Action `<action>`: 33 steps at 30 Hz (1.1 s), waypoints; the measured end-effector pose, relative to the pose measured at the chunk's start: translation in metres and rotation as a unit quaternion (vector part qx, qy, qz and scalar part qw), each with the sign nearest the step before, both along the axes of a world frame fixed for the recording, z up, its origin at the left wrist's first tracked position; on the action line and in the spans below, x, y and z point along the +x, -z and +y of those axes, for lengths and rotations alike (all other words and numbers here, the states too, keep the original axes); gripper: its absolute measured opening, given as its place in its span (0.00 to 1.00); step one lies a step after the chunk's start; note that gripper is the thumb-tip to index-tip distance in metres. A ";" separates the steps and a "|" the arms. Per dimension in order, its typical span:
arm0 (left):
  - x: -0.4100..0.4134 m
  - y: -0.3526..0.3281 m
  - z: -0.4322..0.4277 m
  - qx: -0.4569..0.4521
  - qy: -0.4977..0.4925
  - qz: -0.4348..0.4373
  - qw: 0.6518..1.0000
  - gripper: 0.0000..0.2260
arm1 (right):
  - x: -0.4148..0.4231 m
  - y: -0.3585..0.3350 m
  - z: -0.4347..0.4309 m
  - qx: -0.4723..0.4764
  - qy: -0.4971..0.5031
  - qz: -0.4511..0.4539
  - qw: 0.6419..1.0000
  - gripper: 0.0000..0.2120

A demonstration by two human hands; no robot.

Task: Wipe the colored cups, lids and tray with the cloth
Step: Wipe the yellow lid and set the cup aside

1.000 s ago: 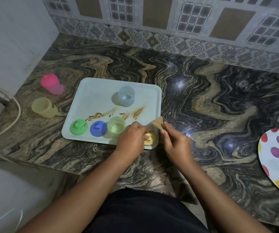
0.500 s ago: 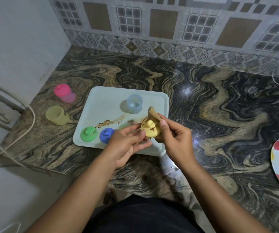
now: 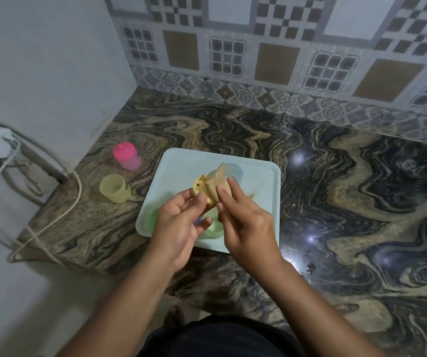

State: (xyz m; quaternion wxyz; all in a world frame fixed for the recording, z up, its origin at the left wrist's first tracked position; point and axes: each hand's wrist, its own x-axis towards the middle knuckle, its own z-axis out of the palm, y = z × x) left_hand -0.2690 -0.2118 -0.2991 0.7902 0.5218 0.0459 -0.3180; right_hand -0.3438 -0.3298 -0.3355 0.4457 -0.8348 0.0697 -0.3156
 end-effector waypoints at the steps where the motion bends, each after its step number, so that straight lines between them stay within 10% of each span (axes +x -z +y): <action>1: 0.001 -0.002 0.003 0.009 -0.006 -0.018 1.000 0.16 | 0.003 -0.001 0.000 -0.010 0.002 -0.009 1.000 0.17; 6: 0.004 -0.007 0.015 0.031 -0.004 -0.068 0.997 0.15 | 0.019 -0.014 -0.008 0.030 0.017 -0.002 0.999 0.13; 11: 0.007 -0.009 0.018 0.035 -0.057 -0.047 0.997 0.22 | 0.025 -0.034 -0.012 0.292 -0.037 0.093 0.951 0.12; 21: -0.002 -0.010 0.010 0.027 -0.071 -0.123 0.989 0.25 | 0.019 -0.031 0.000 0.266 -0.057 0.055 0.961 0.13; 26: 0.000 -0.010 0.012 0.049 -0.053 -0.130 0.989 0.21 | 0.018 -0.028 -0.001 0.078 0.000 -0.005 0.997 0.09; 33: -0.002 -0.009 0.011 0.041 -0.070 -0.100 0.992 0.15 | 0.032 -0.038 -0.010 0.277 -0.024 0.082 0.957 0.10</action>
